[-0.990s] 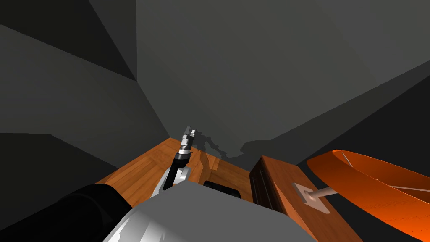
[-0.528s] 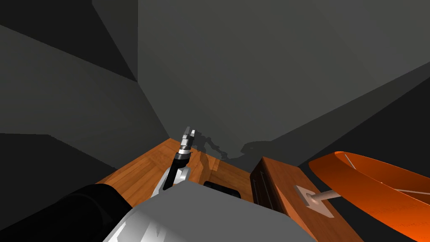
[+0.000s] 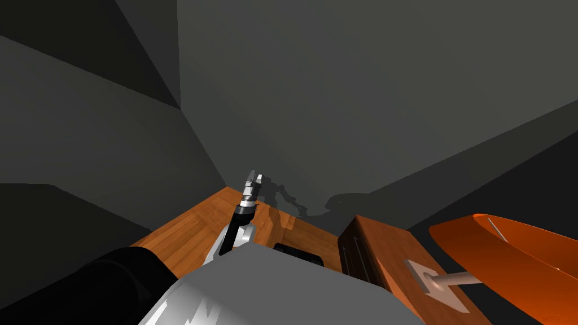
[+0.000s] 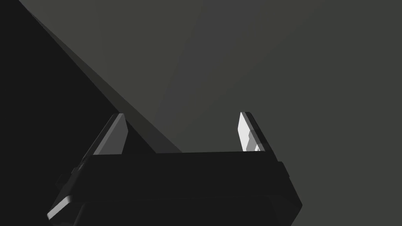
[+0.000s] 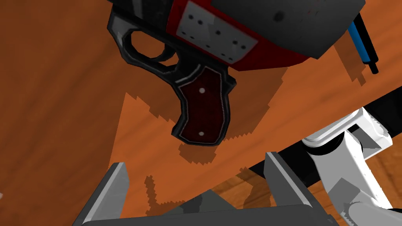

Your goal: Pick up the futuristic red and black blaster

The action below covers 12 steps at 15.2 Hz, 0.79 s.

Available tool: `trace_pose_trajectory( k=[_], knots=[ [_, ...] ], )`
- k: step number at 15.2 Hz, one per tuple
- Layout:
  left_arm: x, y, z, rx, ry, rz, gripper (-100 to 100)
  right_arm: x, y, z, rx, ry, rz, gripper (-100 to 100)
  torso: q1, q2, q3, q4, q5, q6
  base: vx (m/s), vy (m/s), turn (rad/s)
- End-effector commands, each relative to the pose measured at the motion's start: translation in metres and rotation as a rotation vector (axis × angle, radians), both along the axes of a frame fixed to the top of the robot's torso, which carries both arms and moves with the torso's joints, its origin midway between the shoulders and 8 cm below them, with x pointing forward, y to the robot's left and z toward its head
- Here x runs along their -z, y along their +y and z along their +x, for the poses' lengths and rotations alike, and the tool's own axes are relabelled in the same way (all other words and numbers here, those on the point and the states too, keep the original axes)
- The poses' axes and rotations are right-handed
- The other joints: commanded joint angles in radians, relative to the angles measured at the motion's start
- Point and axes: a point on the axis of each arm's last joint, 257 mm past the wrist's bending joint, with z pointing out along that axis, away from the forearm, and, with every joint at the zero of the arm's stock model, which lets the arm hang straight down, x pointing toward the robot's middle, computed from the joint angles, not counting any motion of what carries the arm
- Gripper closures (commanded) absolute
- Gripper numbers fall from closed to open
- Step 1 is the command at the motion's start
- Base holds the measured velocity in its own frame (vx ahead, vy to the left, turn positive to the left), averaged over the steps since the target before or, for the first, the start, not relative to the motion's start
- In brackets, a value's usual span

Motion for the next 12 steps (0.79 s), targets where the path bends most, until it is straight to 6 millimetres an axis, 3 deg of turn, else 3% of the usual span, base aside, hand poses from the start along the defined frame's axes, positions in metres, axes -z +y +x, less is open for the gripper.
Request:
trace_pose_trajectory(
  k=[1, 3, 4, 5, 7, 8, 12],
  knots=[
    [0.000, 0.000, 0.000, 0.000, 0.000, 0.000, 0, 0.001, 0.001, 0.014, -0.022, -0.021, 0.006, -100, 0.000, 0.000, 0.000, 0.000, 0.000, 0.000, 0.035, 0.005, -0.004],
    [0.000, 0.000, 0.000, 0.000, 0.000, 0.000, 0, 0.000, -0.007, -0.011, 0.008, 0.020, -0.010, -100, 0.000, 0.002, 0.001, 0.000, 0.000, 0.000, 0.013, 0.005, 0.011],
    [0.000, 0.000, 0.000, 0.000, 0.000, 0.000, 0, 0.000, -0.007, -0.012, 0.010, 0.022, -0.010, -100, 0.000, 0.003, 0.002, 0.000, 0.000, 0.000, 0.000, 0.000, 0.000],
    [0.000, 0.000, 0.000, 0.000, 0.000, 0.000, 0, -0.005, -0.017, -0.034, 0.004, 0.068, -0.033, -100, 0.000, 0.004, 0.002, 0.001, 0.000, 0.001, 0.025, 0.010, -0.014],
    [0.000, 0.000, 0.000, 0.000, 0.000, 0.000, 0, -0.005, -0.017, -0.034, 0.004, 0.068, -0.033, -100, 0.000, 0.003, 0.002, 0.000, 0.000, 0.001, 0.052, 0.012, 0.000],
    [0.000, 0.000, 0.000, 0.000, 0.000, 0.000, 0, -0.008, -0.023, -0.048, 0.001, 0.095, -0.046, -100, 0.000, 0.002, 0.001, 0.000, 0.000, 0.000, 0.055, 0.012, 0.004],
    [0.000, 0.000, 0.000, 0.000, 0.000, 0.000, 0, -0.008, -0.023, -0.044, 0.004, 0.090, -0.045, -100, 0.000, 0.003, 0.001, 0.000, 0.000, 0.000, 0.029, 0.002, 0.000]
  ],
)
